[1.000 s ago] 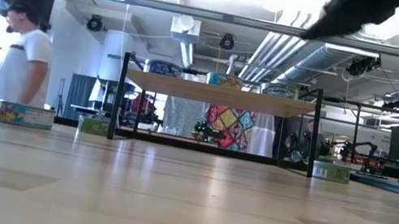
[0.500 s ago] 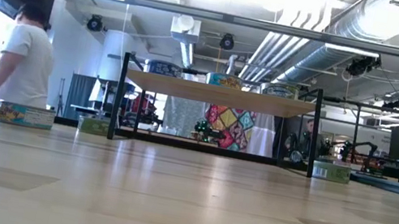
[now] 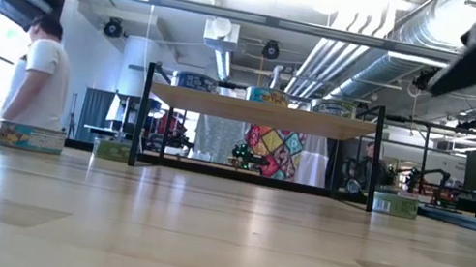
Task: Stack canned seafood by type on shelf
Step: Stack the blue tuna can on top of the other blue tuna can on the shelf
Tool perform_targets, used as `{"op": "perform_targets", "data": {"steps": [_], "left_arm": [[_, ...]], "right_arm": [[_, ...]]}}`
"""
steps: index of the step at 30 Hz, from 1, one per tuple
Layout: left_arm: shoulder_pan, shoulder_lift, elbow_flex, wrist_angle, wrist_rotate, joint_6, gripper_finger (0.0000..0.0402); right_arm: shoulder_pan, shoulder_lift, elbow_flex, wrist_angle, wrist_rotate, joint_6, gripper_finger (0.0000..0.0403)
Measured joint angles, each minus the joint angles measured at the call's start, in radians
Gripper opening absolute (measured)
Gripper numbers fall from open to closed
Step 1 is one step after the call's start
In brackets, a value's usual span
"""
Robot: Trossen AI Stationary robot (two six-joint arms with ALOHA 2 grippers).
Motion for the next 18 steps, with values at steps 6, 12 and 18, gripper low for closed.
{"op": "perform_targets", "data": {"steps": [6,12,18], "left_arm": [[0.035,0.006,0.0,-0.113,0.276,-0.098,0.0028],[-0.026,0.033,-0.035,-0.055,0.367,-0.165,0.0105],[-0.086,0.053,-0.126,-0.04,0.408,-0.281,0.0184]], "right_arm": [[-0.031,0.0,0.0,0.083,-0.001,-0.076,0.0003],[-0.037,0.024,0.0,0.089,0.011,-0.122,0.0003],[-0.04,0.133,0.0,0.149,0.076,-0.133,0.0003]]}}
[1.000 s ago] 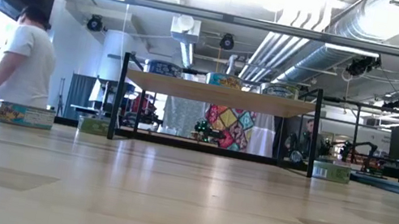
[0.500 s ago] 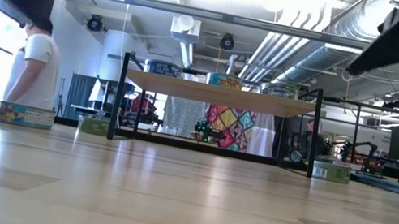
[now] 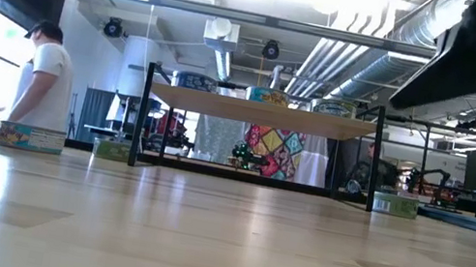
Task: Stack canned seafood by type on shelf
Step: Stack the blue tuna can on top of the other blue tuna can on the shelf
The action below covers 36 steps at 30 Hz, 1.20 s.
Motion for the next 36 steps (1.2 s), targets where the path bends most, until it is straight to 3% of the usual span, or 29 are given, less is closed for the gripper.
{"op": "perform_targets", "data": {"steps": [5,9,13,15,19,23,27,33,36], "left_arm": [[-0.018,0.001,-0.09,0.1,-0.003,-0.008,0.0198],[-0.033,0.004,-0.161,0.301,-0.026,0.166,0.0184],[-0.031,0.008,-0.205,0.494,-0.091,0.234,0.0163],[-0.03,0.014,-0.217,0.654,-0.13,0.367,0.0153],[-0.016,0.011,-0.212,1.045,-0.28,0.792,0.0139],[-0.012,0.011,-0.213,1.279,-0.272,1.114,0.0132],[-0.06,0.012,-0.19,1.195,-0.219,1.162,0.0131],[-0.169,0.022,-0.016,0.608,-0.171,0.825,0.0131],[-0.202,0.045,0.017,0.482,-0.183,0.788,0.0131]], "right_arm": [[-0.012,0.119,0.0,0.159,0.018,-0.065,0.0003],[-0.03,0.214,0.0,0.397,0.018,-0.143,0.0002],[-0.043,0.292,0.0,0.667,0.011,-0.303,0.0002],[-0.051,0.315,0.0,0.771,-0.008,-0.387,0.0002],[-0.075,0.329,0.0,0.885,-0.068,-0.499,0.0002],[-0.106,0.329,0.0,0.911,-0.099,-0.49,0.0002],[-0.138,0.329,0.0,0.916,-0.177,-0.434,0.0002],[-0.158,0.329,0.0,0.921,-0.231,-0.395,0.0002],[-0.164,0.329,0.0,0.929,-0.23,-0.372,0.0002]]}}
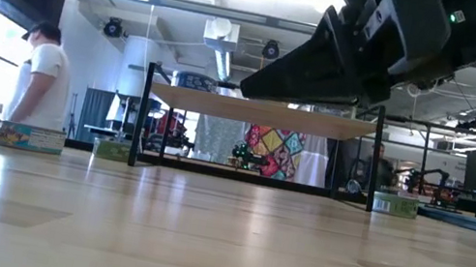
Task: Stack canned seafood by type on shelf
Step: Stack the blue tuna can on top of the other blue tuna can on the shelf
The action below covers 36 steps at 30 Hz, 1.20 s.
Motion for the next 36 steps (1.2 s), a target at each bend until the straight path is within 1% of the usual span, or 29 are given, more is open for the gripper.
{"op": "perform_targets", "data": {"steps": [2,5,6,9,12,17,20,24,26,27,30,32,34,36], "left_arm": [[-0.007,0.032,-0.009,0.01,0.002,0.0,0.0131],[-0.006,0.097,-0.034,0.026,0.033,0.0,0.0131],[-0.005,0.122,-0.036,0.028,0.027,0.0,0.0131],[0.005,0.201,-0.038,0.048,-0.043,0.018,0.0131],[0.043,0.278,-0.038,0.14,-0.067,0.115,0.0131],[0.152,0.392,-0.036,0.401,-0.114,0.303,0.0131],[0.243,0.441,-0.038,0.596,-0.123,0.485,0.0131],[0.384,0.473,-0.039,0.914,-0.063,0.759,0.0131],[0.441,0.473,-0.038,1.031,-0.014,0.827,0.0131],[0.462,0.469,-0.038,1.06,0.018,0.847,0.0131],[0.491,0.452,-0.038,1.051,0.128,0.925,0.0131],[0.487,0.449,-0.038,1.011,0.175,0.964,0.0133],[0.477,0.45,-0.038,0.958,0.183,0.961,0.014],[0.464,0.45,-0.038,0.908,0.183,0.927,0.015]], "right_arm": [[-0.003,0.0,0.0,0.003,0.0,0.014,0.0002],[-0.005,0.0,0.0,0.019,0.0,0.025,0.0002],[-0.005,0.0,0.0,0.019,0.0,0.025,0.0002],[-0.005,0.0,0.0,0.022,0.0,0.027,0.0002],[-0.005,0.0,0.0,0.024,0.0,0.027,0.0002],[-0.005,0.0,0.0,0.026,0.0,0.024,0.0002],[-0.005,0.0,0.0,0.026,0.0,0.016,0.0002],[-0.005,0.0,0.0,0.026,0.0,0.016,0.0002],[-0.005,0.0,0.0,0.026,0.0,0.017,0.0002],[-0.005,0.0,0.0,0.026,-0.001,0.016,0.0002],[-0.005,0.0,0.0,0.025,-0.019,0.017,0.0002],[-0.005,0.0,0.0,0.024,-0.02,0.016,0.0002],[-0.005,0.0,0.0,0.02,-0.021,0.017,0.0002],[-0.005,0.0,0.0,0.018,-0.022,0.019,0.0002]]}}
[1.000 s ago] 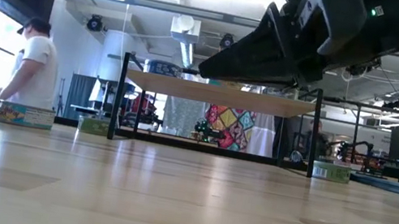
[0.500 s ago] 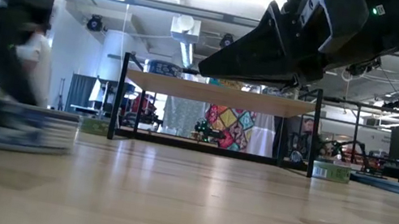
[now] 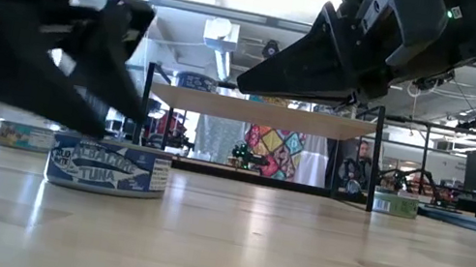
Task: Stack canned seafood by type on shelf
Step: Stack the blue tuna can on top of the other blue tuna can on the shelf
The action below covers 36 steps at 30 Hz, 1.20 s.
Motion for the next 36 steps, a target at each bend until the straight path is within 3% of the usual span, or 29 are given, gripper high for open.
{"op": "perform_targets", "data": {"steps": [6,10,14,18,23,33,36], "left_arm": [[-0.035,0.0,0.0,-0.165,-0.132,-0.098,0.0183],[-0.031,0.004,0.0,-0.193,-0.158,-0.1,0.018],[-0.025,0.039,0.003,-0.178,-0.196,-0.104,0.0143],[-0.022,0.102,0.005,-0.116,-0.267,-0.112,0.0084],[-0.027,0.123,0.003,-0.009,-0.285,-0.117,0.0013],[-0.074,-0.033,0.0,-0.014,-0.299,-0.031,0.0001],[-0.083,-0.089,-0.001,-0.021,-0.3,0.012,0.0001]], "right_arm": [[0.0,0.0,0.0,0.0,-0.001,0.014,0.0002],[0.0,0.0,0.0,0.0,-0.001,0.016,0.0002],[0.0,0.0,0.0,0.0,0.002,0.015,0.0002],[0.0,0.0,0.0,0.0,0.003,0.014,0.0002],[0.0,0.0,0.0,0.0,0.003,0.013,0.0002],[0.017,-0.003,0.0,0.09,0.011,-0.193,0.0002],[0.046,-0.027,0.0,0.103,0.08,-0.265,0.0002]]}}
